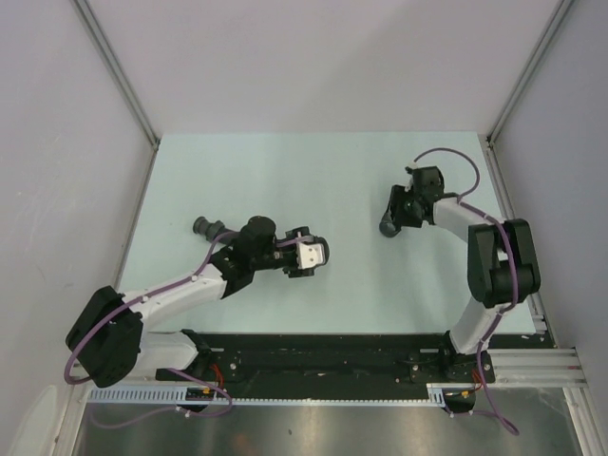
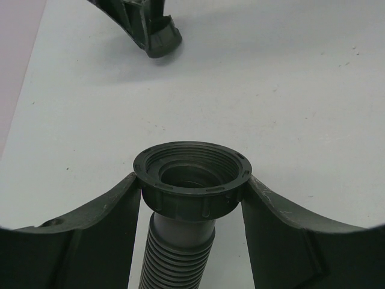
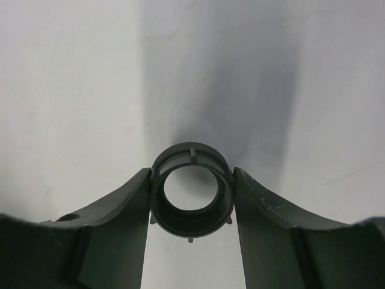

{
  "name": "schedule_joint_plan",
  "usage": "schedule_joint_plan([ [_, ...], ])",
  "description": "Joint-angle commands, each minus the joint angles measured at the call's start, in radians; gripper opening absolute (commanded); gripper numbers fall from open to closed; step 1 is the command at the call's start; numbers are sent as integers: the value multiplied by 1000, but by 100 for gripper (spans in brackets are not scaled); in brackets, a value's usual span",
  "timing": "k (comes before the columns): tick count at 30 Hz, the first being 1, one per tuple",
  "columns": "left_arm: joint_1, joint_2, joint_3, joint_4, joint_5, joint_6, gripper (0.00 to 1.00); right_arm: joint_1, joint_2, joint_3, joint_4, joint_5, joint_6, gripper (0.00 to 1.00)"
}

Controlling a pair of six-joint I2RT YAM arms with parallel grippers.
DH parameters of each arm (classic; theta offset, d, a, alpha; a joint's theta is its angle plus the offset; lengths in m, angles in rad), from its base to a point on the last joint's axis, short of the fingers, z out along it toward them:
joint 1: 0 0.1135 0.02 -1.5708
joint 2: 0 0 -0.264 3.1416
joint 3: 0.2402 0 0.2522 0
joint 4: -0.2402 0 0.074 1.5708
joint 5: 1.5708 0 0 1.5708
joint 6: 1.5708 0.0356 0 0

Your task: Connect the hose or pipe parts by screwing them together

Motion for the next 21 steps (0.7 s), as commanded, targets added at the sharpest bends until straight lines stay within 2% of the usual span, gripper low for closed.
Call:
schedule_joint_plan([
  [1, -5, -25, 13, 42, -33, -7, 0, 21, -209, -151, 195, -322, 126, 27],
  [5, -5, -2, 30, 42, -27, 4, 0, 25, -369, -323, 464, -508, 263, 27],
  [12, -5, -8, 37, 90, 65, 96, 0, 99, -442, -493, 908, -681, 469, 27],
  [21, 3, 27, 77, 90, 105, 75, 0, 197, -577, -610, 1209, -681, 402, 27],
])
